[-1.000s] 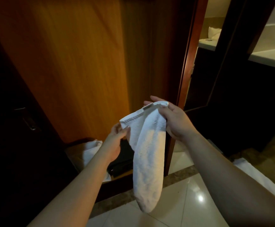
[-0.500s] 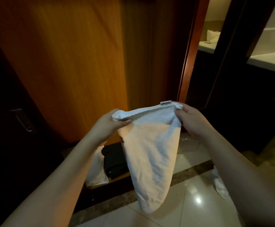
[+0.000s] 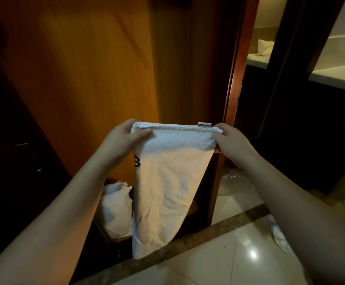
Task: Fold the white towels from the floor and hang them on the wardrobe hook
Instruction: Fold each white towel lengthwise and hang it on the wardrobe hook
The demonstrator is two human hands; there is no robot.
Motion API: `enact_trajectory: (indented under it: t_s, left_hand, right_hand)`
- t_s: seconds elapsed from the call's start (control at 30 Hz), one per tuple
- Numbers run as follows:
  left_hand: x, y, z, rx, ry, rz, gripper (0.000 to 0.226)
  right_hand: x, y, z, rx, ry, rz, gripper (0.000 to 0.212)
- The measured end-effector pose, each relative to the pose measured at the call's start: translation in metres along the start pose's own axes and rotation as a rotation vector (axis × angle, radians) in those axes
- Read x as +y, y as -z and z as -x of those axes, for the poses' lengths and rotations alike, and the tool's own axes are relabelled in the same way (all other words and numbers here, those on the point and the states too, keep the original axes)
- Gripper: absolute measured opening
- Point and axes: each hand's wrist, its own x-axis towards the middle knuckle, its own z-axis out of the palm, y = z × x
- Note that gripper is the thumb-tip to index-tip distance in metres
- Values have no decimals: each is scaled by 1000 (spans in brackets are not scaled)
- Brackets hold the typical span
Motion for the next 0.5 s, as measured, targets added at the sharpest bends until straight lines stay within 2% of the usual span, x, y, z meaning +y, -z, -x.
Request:
enact_trajectory:
  t_s: [0.1,0.17,0.3,0.37,0.43,0.5]
  left_hand:
    - [2,0,-3,71,4,230,16]
    - [5,1,-5,97,3,317,17]
    - [11,0,-7,119,-6,307,22]
    - [15,3,-5,161,-48,155,16]
    - [21,8,-4,232,-130,1,22]
    - [33,13,-5,289,-189,-21,26]
  right_hand:
    - [-6,-13,-1,22,-144,-544,22]
    - [-6,-18,-4,21,-137,-651,20]
    - [-10,-21,-9,44,-63,-629,25]
    - [-15,-17,-9,74,-6,-490,23]
    - [-25,-10,-7,127,98,-286,17]
    - [-39,-2,-7,196,192,-196,12]
